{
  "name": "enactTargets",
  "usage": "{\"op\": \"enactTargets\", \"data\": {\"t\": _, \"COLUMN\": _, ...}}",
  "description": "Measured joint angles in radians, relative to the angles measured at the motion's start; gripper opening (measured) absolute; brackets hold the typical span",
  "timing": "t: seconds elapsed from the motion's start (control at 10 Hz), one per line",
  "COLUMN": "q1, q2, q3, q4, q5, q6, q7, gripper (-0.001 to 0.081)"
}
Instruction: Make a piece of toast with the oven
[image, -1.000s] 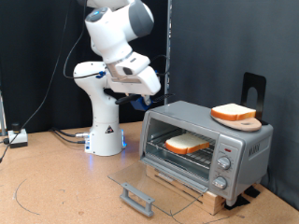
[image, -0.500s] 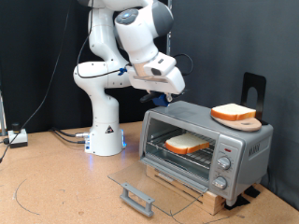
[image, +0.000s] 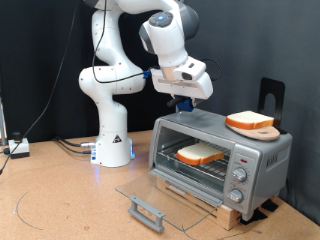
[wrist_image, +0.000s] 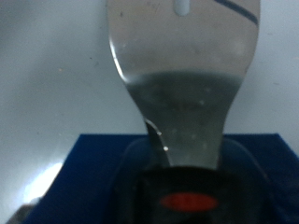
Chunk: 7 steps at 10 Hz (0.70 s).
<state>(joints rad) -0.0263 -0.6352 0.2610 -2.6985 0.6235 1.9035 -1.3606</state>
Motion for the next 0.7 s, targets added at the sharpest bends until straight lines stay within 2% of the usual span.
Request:
{"op": "enactTargets", "data": {"t": 0.4, "q1": 0.001, "q2": -0.022, "q3": 0.067, "q4": -0.076, "q5": 0.031, "q6": 0.109, "q7": 0.040, "gripper": 0.0395}}
{"op": "enactTargets", "data": {"t": 0.7, "q1": 0.016, "q2": -0.021, "q3": 0.074, "q4": -0.083, "q5": 0.105, "q6": 0.126, "q7": 0.024, "gripper": 0.0416}}
